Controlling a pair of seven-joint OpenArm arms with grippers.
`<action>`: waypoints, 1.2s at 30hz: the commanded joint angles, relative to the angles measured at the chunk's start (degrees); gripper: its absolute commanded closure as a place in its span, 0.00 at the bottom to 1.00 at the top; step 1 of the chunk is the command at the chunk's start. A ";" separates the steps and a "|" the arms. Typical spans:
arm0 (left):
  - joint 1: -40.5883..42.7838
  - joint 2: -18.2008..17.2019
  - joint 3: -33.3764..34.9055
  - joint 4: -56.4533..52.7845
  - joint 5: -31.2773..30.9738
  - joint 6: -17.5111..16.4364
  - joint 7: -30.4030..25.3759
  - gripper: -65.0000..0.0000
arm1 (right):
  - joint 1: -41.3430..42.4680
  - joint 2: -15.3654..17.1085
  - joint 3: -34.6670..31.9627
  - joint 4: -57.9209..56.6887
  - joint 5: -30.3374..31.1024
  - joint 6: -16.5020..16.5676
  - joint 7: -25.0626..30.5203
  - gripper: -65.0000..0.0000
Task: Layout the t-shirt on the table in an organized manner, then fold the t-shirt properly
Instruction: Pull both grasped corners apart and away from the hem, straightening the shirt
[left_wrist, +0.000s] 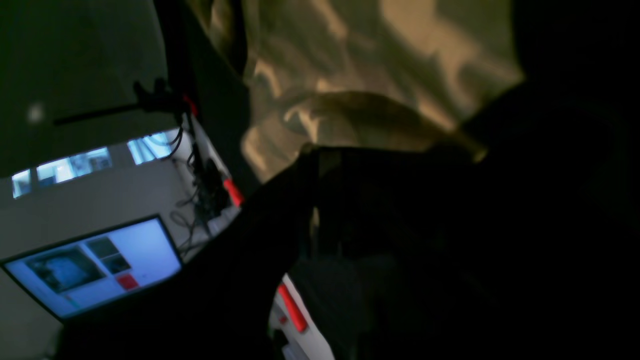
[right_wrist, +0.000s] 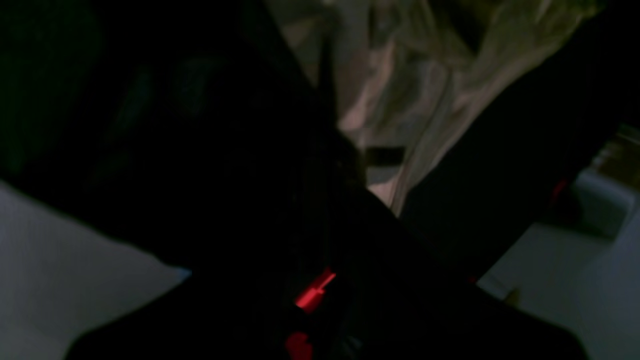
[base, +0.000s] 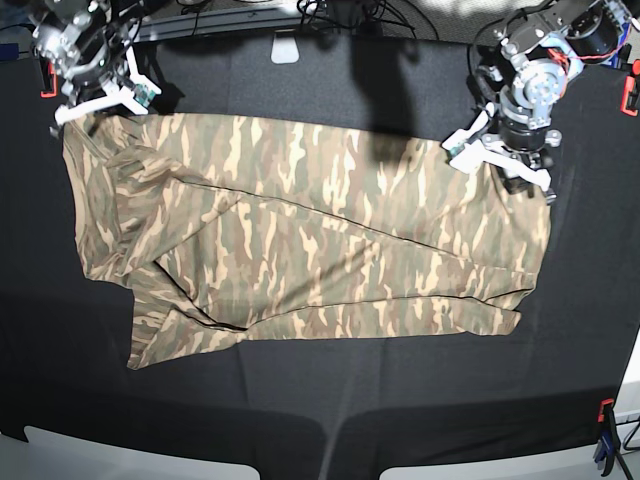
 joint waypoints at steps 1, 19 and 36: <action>-0.48 -0.48 -0.33 0.81 1.22 0.83 -0.22 1.00 | 0.13 -0.07 0.50 0.81 -0.81 -0.72 0.42 1.00; -0.48 -0.50 -0.33 0.81 1.18 0.85 -0.96 1.00 | 0.63 1.86 0.50 -2.47 -6.95 0.92 6.60 0.64; -0.48 -0.50 -0.33 0.81 1.14 0.85 -1.40 1.00 | 6.08 1.73 0.42 -4.79 2.16 8.98 7.10 0.75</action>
